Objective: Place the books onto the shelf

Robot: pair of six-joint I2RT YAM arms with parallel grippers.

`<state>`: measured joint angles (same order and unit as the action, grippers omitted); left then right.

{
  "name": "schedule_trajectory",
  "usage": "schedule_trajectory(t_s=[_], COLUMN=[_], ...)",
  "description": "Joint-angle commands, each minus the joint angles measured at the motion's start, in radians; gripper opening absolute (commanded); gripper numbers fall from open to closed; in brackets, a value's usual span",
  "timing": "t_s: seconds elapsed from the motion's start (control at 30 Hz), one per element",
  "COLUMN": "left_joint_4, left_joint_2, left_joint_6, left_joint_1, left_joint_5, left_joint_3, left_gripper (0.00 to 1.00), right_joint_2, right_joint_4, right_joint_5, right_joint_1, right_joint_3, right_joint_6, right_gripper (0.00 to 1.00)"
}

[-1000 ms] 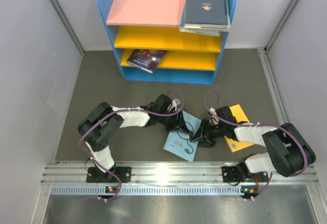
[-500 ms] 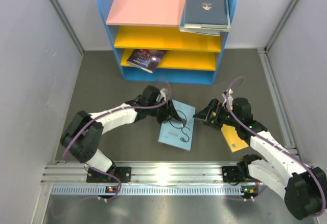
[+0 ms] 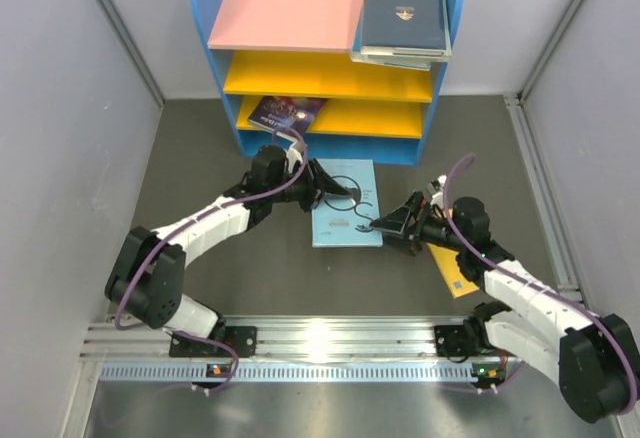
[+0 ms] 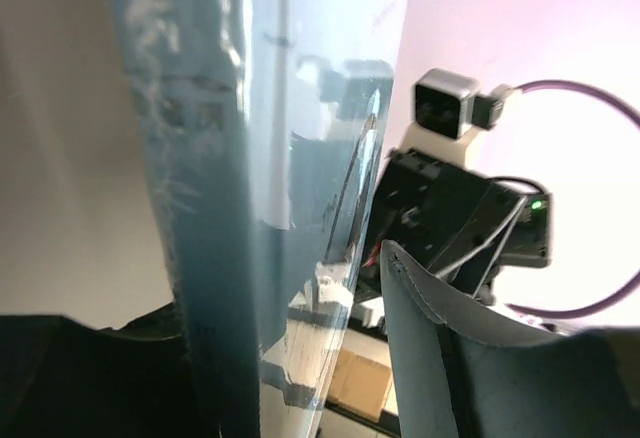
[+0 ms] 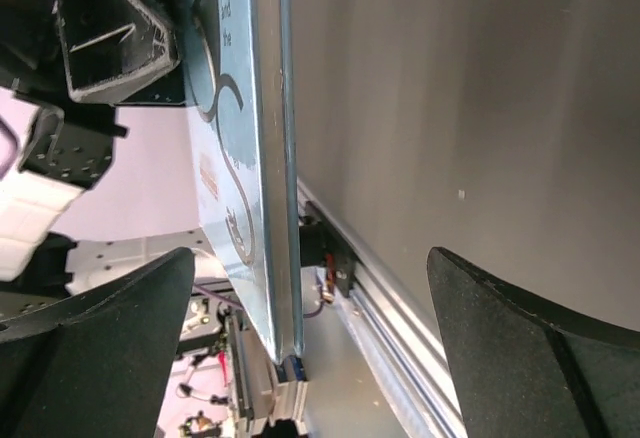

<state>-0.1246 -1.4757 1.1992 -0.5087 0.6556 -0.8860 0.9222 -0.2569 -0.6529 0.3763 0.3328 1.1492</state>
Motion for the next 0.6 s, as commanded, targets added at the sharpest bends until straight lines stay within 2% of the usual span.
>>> schedule_trajectory(t_s=[0.0,0.1,0.17,0.2,0.23,0.3,0.33,0.37,0.43,0.47,0.57], left_joint_4=[-0.24,-0.263,-0.306,-0.316,-0.323,-0.326,-0.328,-0.322,-0.314,-0.291,-0.256], left_joint_2=[0.012,0.008,0.008,0.003,0.0,-0.005,-0.003,0.006,0.011,0.011,0.02], left_joint_6=[0.114,0.132,0.151,0.167,0.172,0.175,0.174,0.171,0.163,0.151,0.123], left_joint_1=[-0.001,-0.001,-0.001,-0.001,-0.001,-0.002,-0.002,-0.001,-0.001,-0.001,-0.001], left_joint_5=[0.033,0.023,0.016,0.018,0.024,0.026,0.026,0.026,0.035,0.041,0.065], left_joint_3=[-0.002,0.001,0.013,0.013,0.013,0.015,0.022,0.025,0.032,0.032,0.041], left_gripper=[0.0,0.0,0.0,0.0,0.0,0.0,0.0,0.0,0.0,0.04,0.36], right_joint_2=[0.035,0.069,0.101,0.109,0.112,0.107,0.093,0.086,0.052,0.04,-0.009], right_joint_4=[-0.226,-0.362,-0.413,-0.433,-0.458,-0.456,-0.44,-0.385,-0.305,-0.267,-0.164], right_joint_5=[-0.002,0.016,0.022,0.027,0.038,0.048,0.056,0.058,0.073,0.079,0.098], right_joint_1=[0.045,0.09,0.104,0.113,0.116,0.116,0.115,0.113,0.113,0.11,0.078], right_joint_3=[0.009,0.0,-0.001,-0.005,-0.006,0.0,0.005,0.023,0.064,0.077,0.098], right_joint_6=[0.082,0.139,0.167,0.175,0.181,0.181,0.175,0.153,0.092,0.075,0.035], right_gripper=[1.0,0.99,0.81,0.71,0.49,0.25,0.06,0.0,0.0,0.0,0.0])
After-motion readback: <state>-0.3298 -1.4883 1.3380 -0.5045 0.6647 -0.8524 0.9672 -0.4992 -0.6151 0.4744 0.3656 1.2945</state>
